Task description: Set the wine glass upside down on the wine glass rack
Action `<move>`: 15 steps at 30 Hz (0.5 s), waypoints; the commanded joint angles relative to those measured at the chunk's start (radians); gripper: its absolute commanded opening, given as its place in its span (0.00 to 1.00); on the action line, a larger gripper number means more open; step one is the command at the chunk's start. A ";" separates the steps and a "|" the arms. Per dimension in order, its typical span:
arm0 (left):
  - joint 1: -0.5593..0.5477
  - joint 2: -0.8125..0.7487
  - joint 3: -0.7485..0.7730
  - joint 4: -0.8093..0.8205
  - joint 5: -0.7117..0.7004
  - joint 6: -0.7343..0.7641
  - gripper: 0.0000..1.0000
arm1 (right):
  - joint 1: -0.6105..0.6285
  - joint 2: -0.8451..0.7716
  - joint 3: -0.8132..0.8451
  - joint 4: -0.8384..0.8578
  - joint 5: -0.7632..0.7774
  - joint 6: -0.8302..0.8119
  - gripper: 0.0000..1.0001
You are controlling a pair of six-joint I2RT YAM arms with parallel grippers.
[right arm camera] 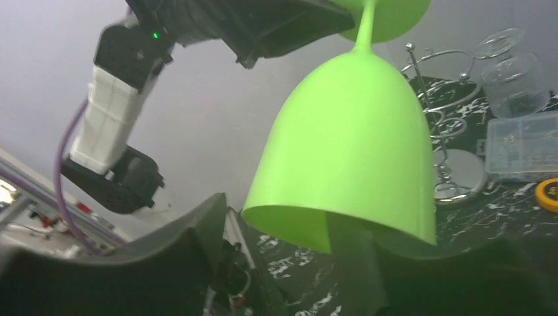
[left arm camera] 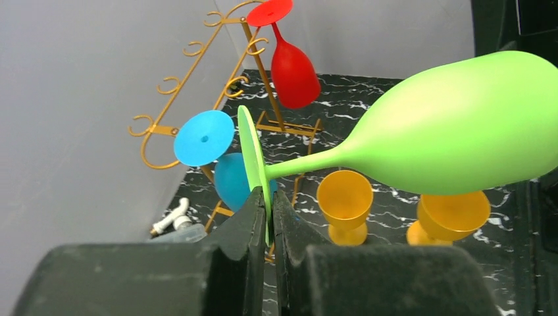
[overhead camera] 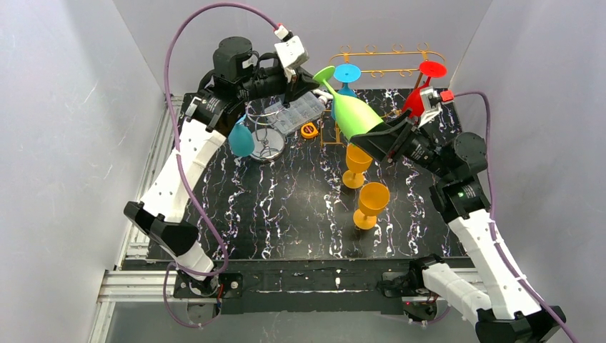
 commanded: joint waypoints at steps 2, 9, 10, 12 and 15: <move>-0.004 -0.045 0.052 0.010 0.078 0.132 0.00 | -0.003 0.021 0.057 0.008 -0.036 -0.027 0.86; -0.005 -0.092 0.042 0.040 0.037 0.171 0.00 | -0.003 0.044 0.090 -0.082 -0.074 -0.042 0.98; -0.004 -0.099 0.030 0.042 0.039 0.183 0.00 | -0.003 0.042 0.095 -0.103 -0.078 -0.054 0.98; -0.005 -0.112 0.012 0.055 0.034 0.203 0.00 | -0.003 0.032 0.106 -0.140 -0.091 -0.081 0.98; -0.004 -0.134 -0.011 0.088 0.021 0.244 0.00 | -0.003 0.018 0.120 -0.214 -0.124 -0.138 0.98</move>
